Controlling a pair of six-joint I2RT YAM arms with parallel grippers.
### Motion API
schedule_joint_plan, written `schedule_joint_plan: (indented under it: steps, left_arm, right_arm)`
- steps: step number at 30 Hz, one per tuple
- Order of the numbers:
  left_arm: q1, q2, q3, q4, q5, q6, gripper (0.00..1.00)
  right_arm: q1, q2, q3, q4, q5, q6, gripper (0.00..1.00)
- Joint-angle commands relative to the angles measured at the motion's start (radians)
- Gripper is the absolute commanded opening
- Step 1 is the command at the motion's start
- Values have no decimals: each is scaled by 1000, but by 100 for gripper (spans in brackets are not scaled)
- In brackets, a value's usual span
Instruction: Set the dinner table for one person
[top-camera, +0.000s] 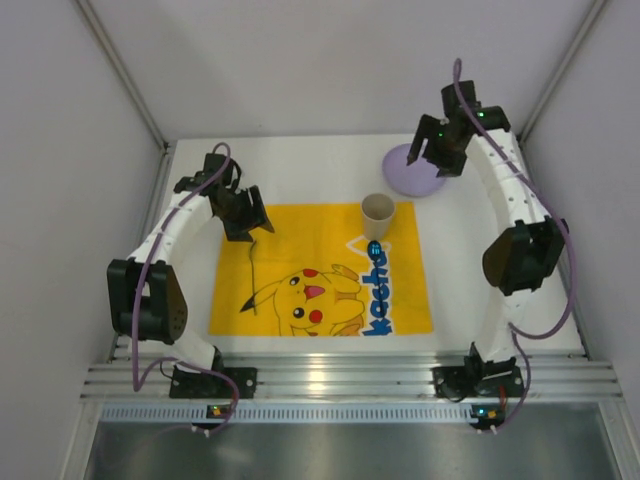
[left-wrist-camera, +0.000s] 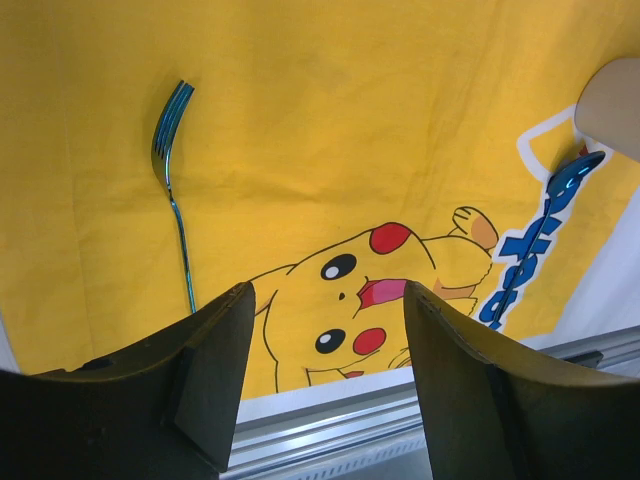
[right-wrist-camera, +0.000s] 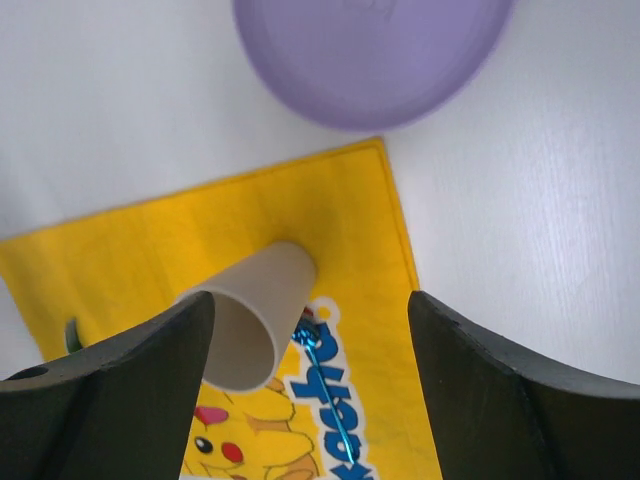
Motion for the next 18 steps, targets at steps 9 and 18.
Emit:
schedule_joint_plan:
  steps: [9, 18]
  left_arm:
    - [0, -17, 19, 8, 2, 0, 66]
    - [0, -11, 54, -28, -39, -6, 66]
  right_arm:
    - [-219, 307, 158, 130, -126, 105, 76]
    - [-268, 482, 275, 141, -71, 165, 76]
